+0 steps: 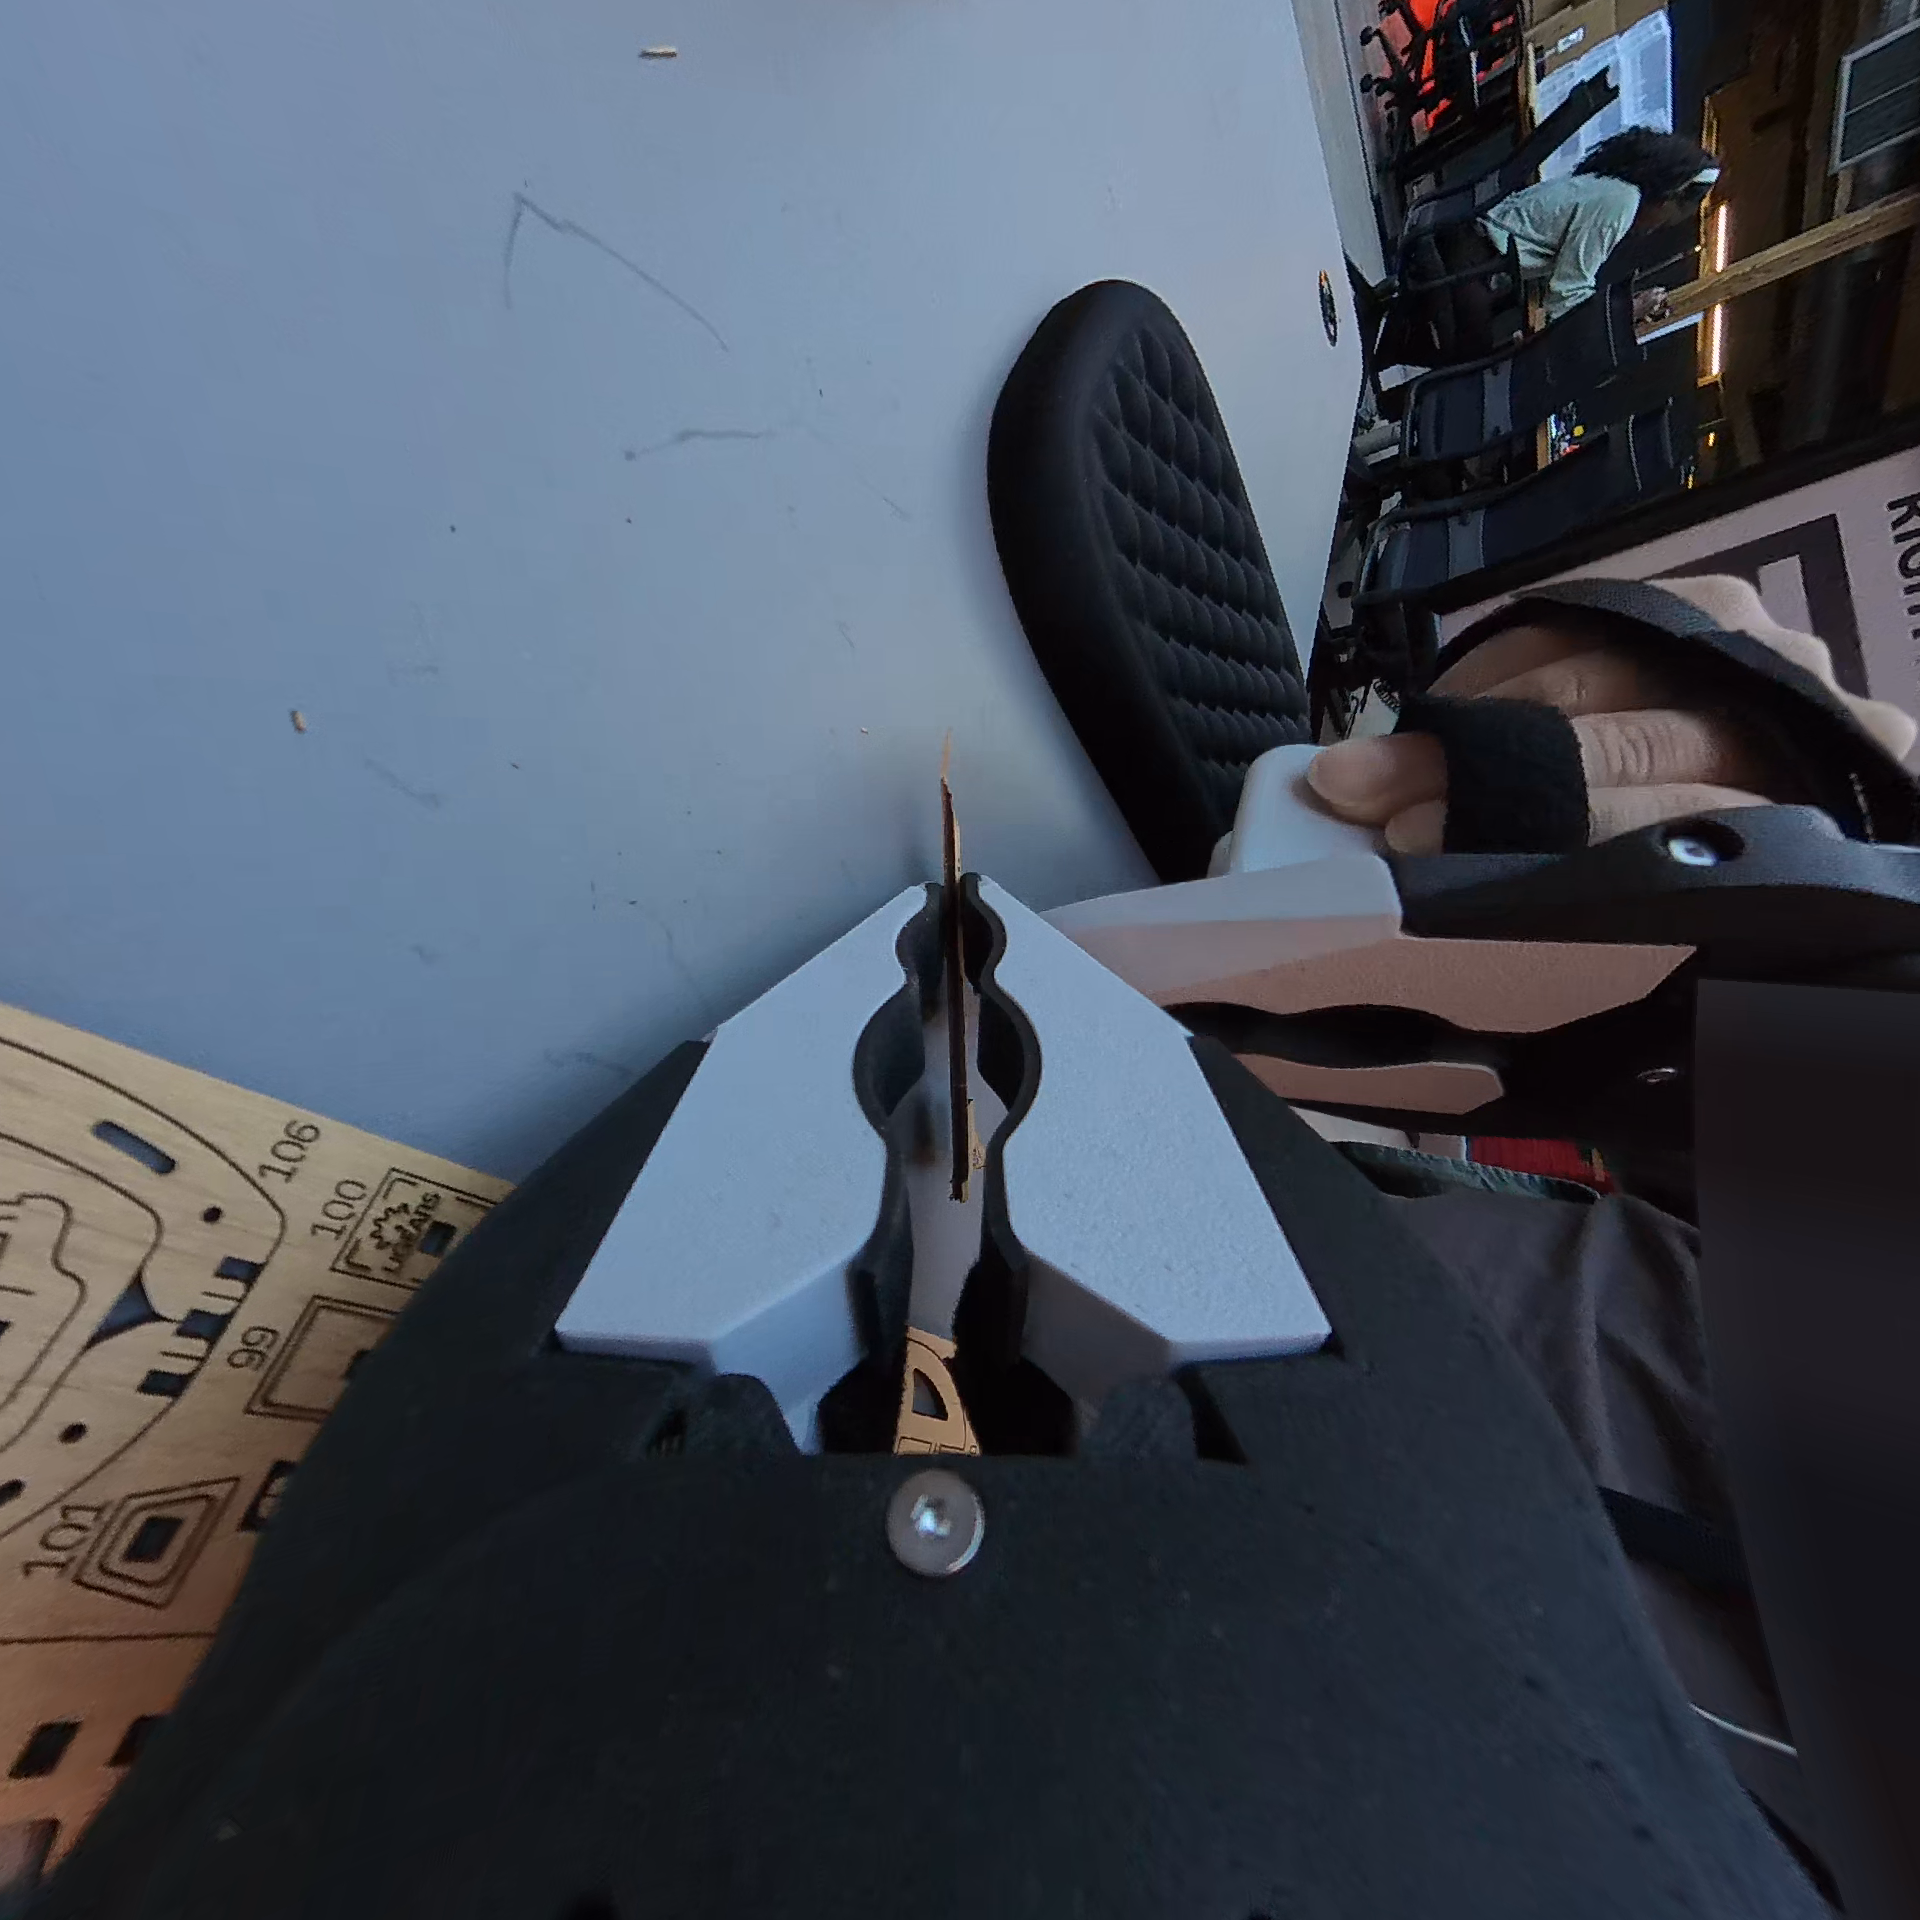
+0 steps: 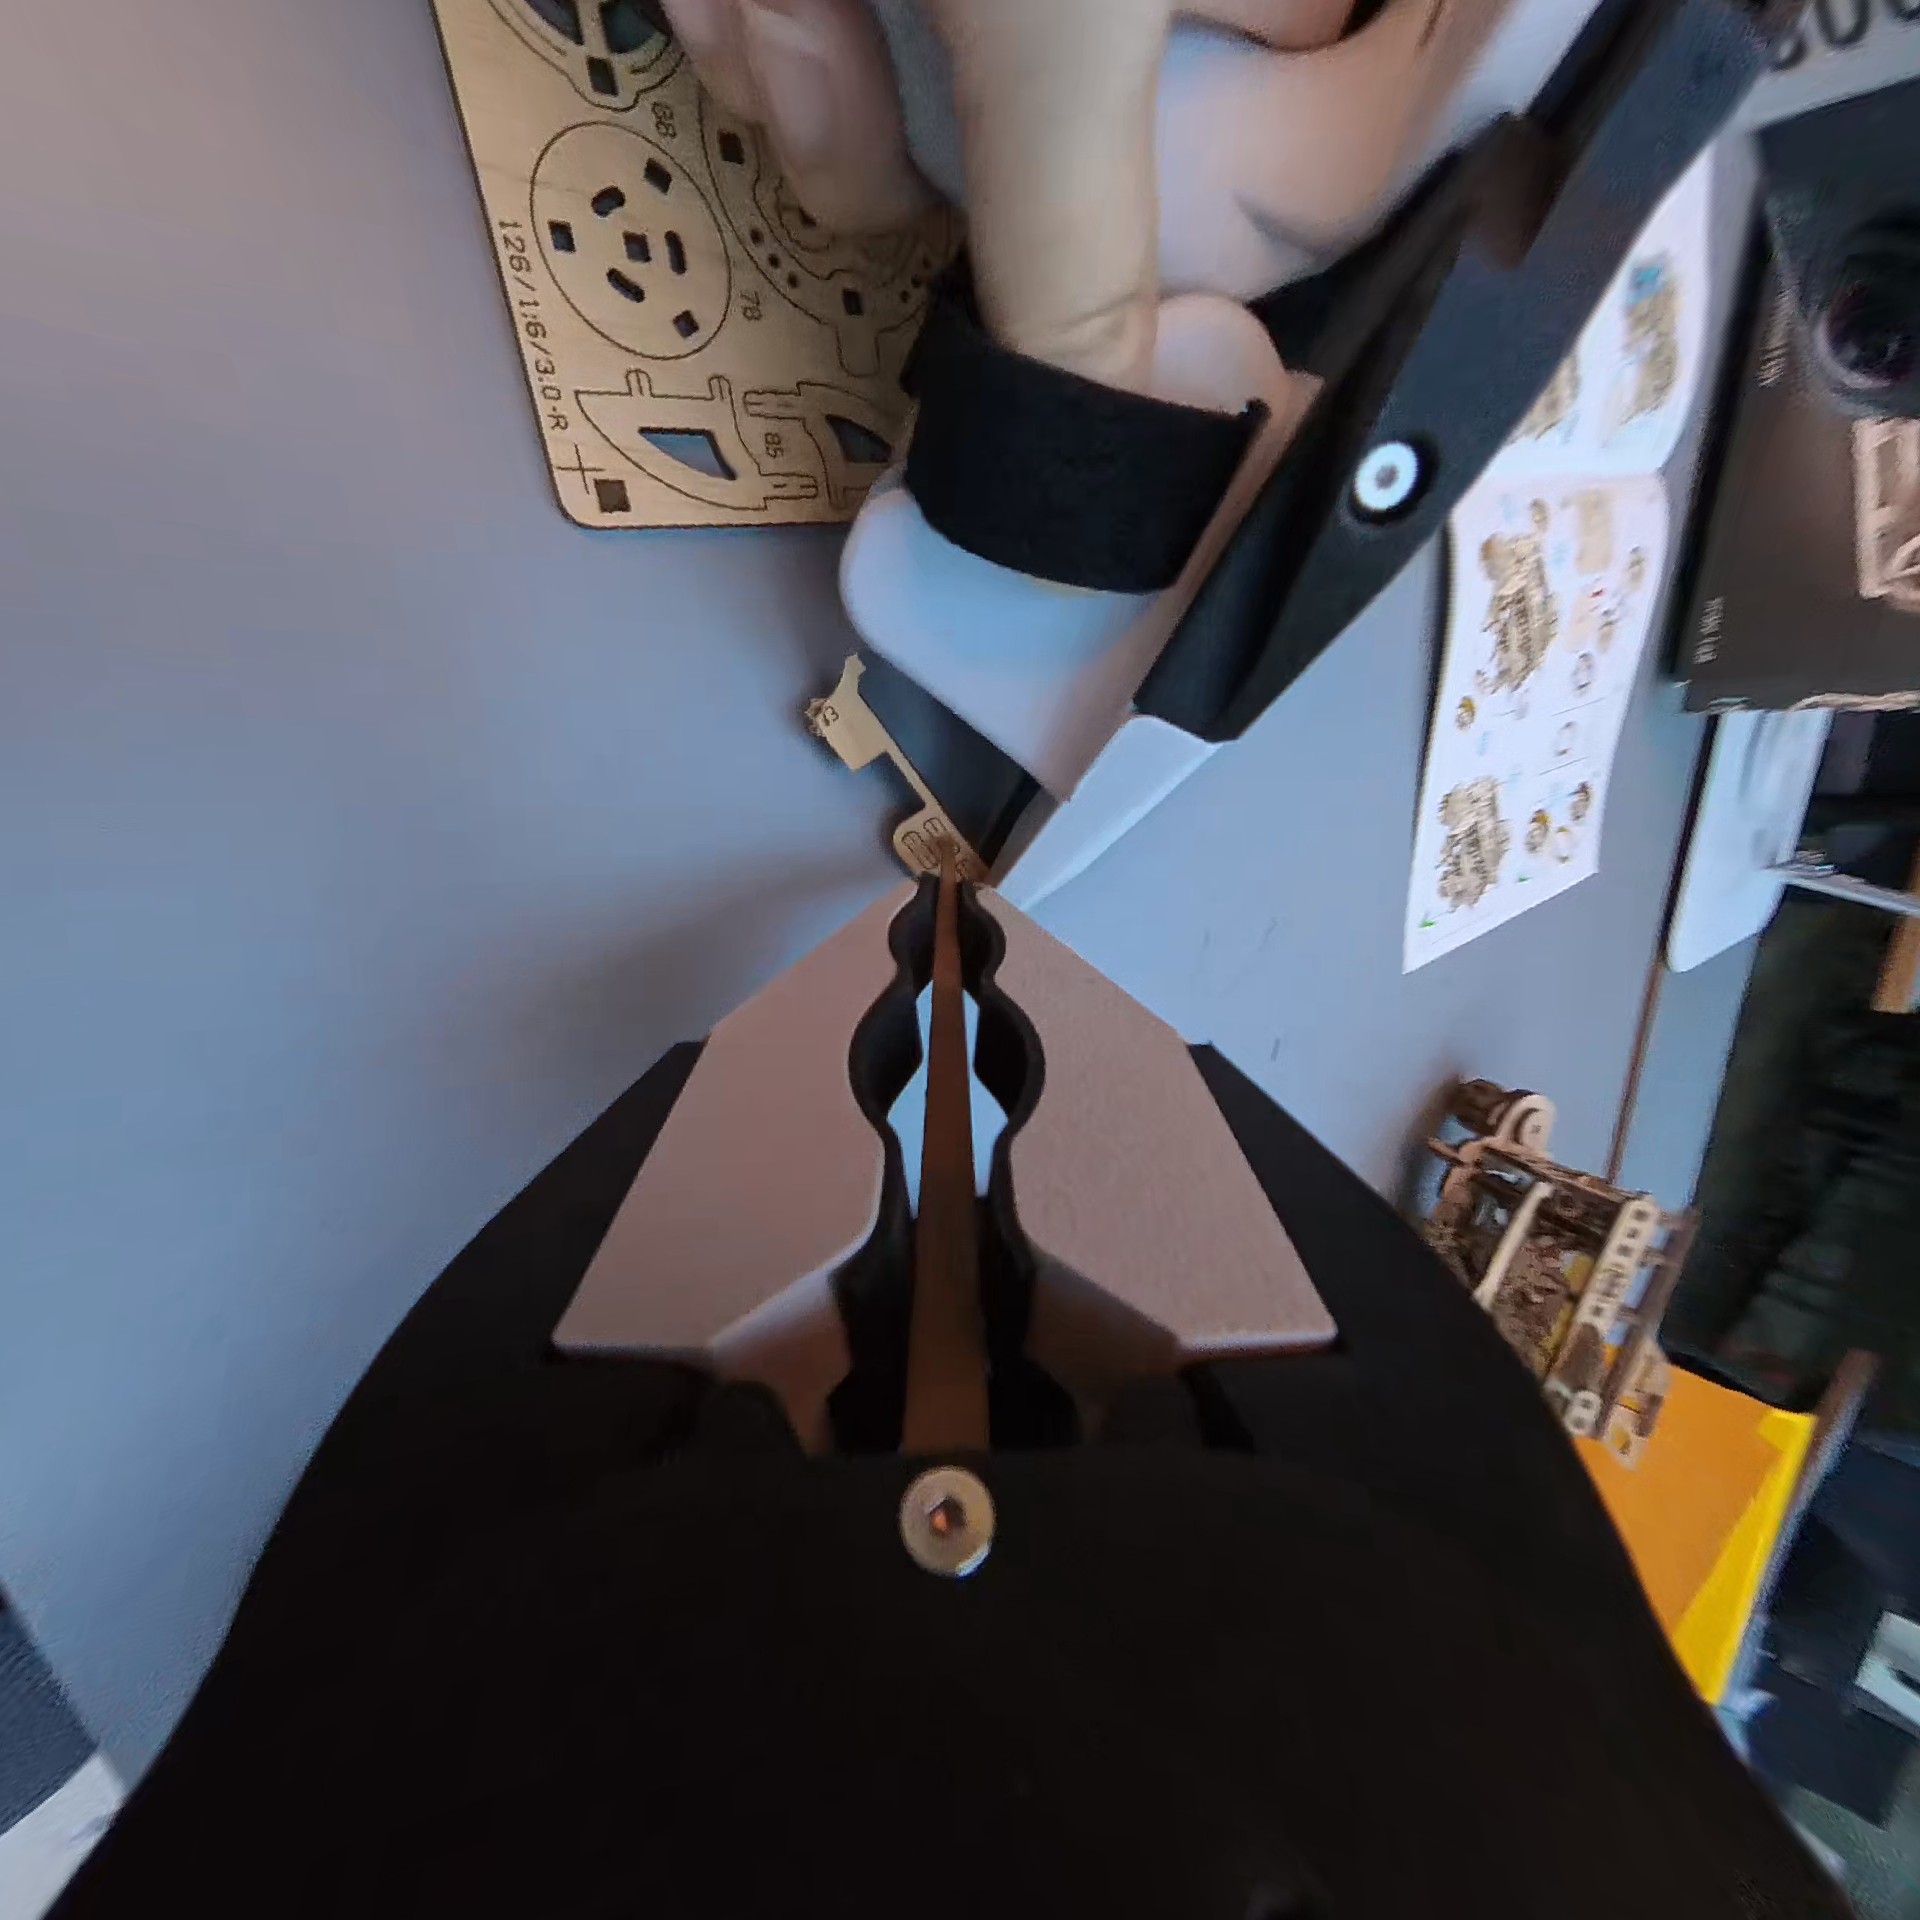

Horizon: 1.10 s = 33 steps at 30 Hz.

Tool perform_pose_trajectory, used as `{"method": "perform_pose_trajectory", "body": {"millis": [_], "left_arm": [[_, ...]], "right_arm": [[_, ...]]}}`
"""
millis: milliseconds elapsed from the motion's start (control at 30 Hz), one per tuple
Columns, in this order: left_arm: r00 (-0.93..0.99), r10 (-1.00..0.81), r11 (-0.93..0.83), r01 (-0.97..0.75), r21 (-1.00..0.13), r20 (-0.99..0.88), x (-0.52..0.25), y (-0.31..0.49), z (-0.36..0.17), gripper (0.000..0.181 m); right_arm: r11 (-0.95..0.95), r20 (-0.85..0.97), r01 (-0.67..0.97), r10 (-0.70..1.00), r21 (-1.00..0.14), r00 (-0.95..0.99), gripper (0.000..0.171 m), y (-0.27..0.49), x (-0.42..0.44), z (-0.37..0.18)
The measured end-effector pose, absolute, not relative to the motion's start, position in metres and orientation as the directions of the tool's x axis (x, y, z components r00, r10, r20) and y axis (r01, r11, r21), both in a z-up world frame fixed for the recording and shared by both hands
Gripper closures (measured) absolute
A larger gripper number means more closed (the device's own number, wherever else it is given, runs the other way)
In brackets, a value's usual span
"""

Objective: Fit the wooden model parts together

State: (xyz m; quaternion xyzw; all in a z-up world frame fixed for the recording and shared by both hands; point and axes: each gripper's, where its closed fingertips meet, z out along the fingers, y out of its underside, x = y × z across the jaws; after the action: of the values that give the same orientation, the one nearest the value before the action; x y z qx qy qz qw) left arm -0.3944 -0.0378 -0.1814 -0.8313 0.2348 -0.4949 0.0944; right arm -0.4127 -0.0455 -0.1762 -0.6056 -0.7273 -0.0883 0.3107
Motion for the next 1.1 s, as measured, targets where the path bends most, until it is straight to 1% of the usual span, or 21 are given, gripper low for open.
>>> {"method": "perform_pose_trajectory", "body": {"millis": [33, 200, 433, 533, 667, 833, 933, 1100], "left_arm": [[0.401, -0.484, -0.872, -0.296, -0.39, 0.778, -0.3943, -0.0378, -0.1814, 0.181], [0.405, -0.49, -0.869, -0.296, -0.396, 0.772, -0.394, -0.038, -0.1815, 0.181], [0.407, -0.49, -0.87, -0.292, -0.398, 0.771, -0.3941, -0.0376, -0.1815, 0.181], [0.41, -0.493, -0.868, -0.292, -0.402, 0.767, -0.394, -0.0373, -0.1816, 0.181], [0.417, -0.51, -0.858, -0.298, -0.418, 0.752, -0.394, -0.0372, -0.1819, 0.181], [0.419, -0.522, -0.852, -0.302, -0.428, 0.743, -0.394, -0.0373, -0.182, 0.181], [0.419, -0.527, -0.849, -0.304, -0.433, 0.739, -0.3939, -0.0374, -0.182, 0.181], [0.42, -0.531, -0.846, -0.305, -0.437, 0.736, -0.3939, -0.0375, -0.182, 0.181]], "right_arm": [[0.28, 0.591, 0.932, 0.801, -0.232, -0.094, 0.169, -0.0455, -0.413, -0.1767], [0.383, 0.701, 0.917, 0.684, -0.11, -0.202, 0.169, -0.0477, -0.4092, -0.181], [0.387, 0.782, 0.922, 0.583, -0.03, -0.219, 0.168, -0.0468, -0.4099, -0.181], [0.358, 0.807, 0.933, 0.558, -0.027, -0.191, 0.169, -0.0468, -0.41, -0.1807], [0.339, 0.863, 0.94, 0.485, -0.035, -0.143, 0.169, -0.0465, -0.4097, -0.1807], [0.332, 0.903, 0.943, 0.408, -0.013, -0.132, 0.169, -0.0466, -0.4096, -0.1803], [0.341, 0.926, 0.94, 0.347, 0.026, -0.151, 0.169, -0.0465, -0.4097, -0.1795], [0.333, 0.933, 0.943, 0.331, 0.023, -0.14, 0.168, -0.0446, -0.4089, -0.1788]]}}
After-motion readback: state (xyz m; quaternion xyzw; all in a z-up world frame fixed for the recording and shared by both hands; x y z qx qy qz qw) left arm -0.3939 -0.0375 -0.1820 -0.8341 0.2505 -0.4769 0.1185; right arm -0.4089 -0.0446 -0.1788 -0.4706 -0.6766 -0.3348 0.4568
